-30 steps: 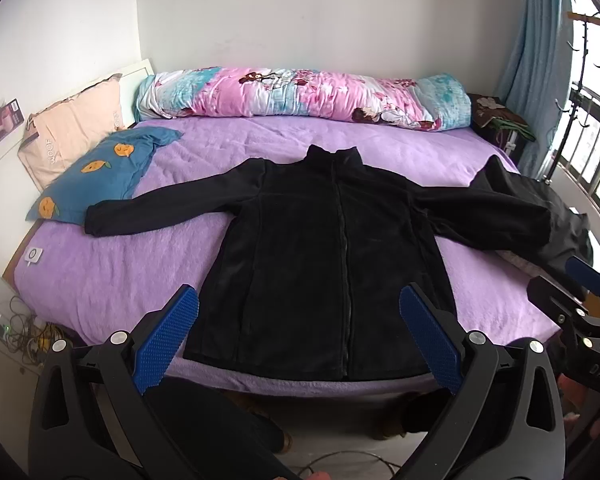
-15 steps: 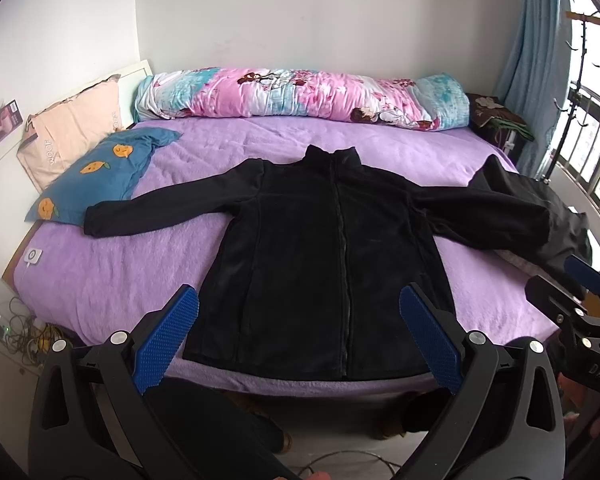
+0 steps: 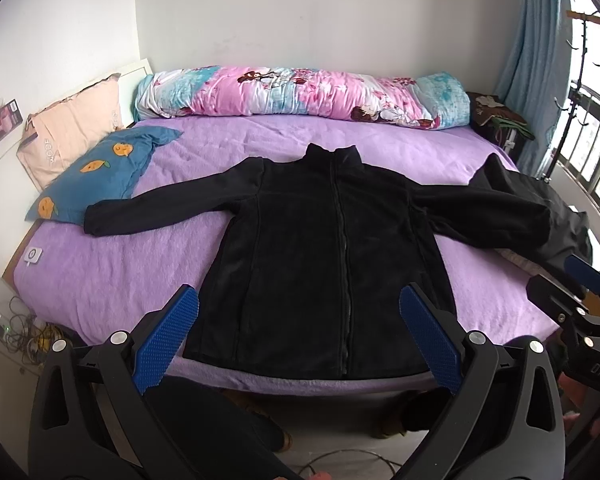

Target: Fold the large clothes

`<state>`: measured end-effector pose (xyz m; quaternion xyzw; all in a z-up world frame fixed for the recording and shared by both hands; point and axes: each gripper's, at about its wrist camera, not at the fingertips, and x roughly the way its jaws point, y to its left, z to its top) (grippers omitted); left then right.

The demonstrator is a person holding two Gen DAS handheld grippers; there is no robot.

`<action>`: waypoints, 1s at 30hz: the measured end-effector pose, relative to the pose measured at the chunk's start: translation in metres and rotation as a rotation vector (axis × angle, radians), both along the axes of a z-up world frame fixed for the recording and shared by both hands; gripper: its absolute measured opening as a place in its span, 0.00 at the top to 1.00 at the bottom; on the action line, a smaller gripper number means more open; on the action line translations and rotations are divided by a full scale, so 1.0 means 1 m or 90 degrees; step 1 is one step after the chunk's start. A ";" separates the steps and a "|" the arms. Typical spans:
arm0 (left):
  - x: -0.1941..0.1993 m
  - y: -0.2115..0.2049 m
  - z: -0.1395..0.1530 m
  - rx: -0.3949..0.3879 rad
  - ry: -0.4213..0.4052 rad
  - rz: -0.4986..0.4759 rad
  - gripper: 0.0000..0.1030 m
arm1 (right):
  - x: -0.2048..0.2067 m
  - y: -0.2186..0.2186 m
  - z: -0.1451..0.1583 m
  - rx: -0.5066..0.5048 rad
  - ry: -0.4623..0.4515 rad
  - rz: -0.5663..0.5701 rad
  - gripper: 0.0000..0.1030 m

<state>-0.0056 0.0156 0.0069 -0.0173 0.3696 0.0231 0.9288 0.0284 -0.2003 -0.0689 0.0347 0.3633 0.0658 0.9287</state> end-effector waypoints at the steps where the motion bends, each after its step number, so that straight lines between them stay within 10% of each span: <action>1: 0.000 0.000 0.000 -0.001 0.001 -0.001 0.05 | 0.000 0.000 0.000 0.001 0.001 0.001 0.06; 19: 0.042 0.016 -0.012 -0.002 0.001 0.014 0.05 | 0.031 -0.023 -0.016 -0.019 0.002 -0.043 0.06; 30: 0.159 0.030 -0.081 -0.009 -0.011 -0.005 0.05 | 0.128 -0.107 -0.075 -0.082 0.013 -0.169 0.06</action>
